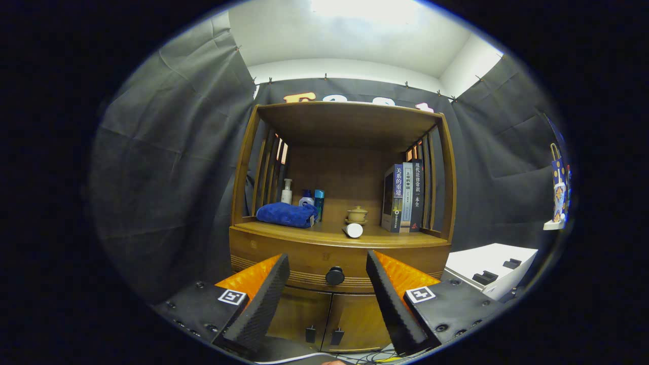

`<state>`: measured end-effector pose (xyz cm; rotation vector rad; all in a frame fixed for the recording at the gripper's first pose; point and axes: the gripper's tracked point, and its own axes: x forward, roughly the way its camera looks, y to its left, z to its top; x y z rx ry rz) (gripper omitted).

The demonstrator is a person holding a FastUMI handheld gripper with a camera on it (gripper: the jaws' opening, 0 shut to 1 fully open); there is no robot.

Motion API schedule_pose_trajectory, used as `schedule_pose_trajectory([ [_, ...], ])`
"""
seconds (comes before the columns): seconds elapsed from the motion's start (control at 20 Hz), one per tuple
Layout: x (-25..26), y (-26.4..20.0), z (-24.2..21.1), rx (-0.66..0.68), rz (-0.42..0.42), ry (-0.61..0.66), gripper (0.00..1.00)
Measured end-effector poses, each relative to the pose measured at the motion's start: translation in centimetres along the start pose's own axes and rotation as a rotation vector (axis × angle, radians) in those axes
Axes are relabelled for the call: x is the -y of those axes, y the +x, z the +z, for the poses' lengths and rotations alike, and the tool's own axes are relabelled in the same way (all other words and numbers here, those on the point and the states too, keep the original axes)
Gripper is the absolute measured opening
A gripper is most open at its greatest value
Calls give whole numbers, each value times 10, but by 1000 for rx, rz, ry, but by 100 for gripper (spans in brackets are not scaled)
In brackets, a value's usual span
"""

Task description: Pull open the drawer, take out the items inside it, and place them on the countertop above the cabinet.

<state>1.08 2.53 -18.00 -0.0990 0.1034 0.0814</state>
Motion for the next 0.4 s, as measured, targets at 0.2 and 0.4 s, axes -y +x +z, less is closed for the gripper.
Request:
schedule_pose_trajectory([
  [0.2,6,5,-6,-24,-5,49,99],
  [0.4,9,8,-9,-43,-8,67,99],
])
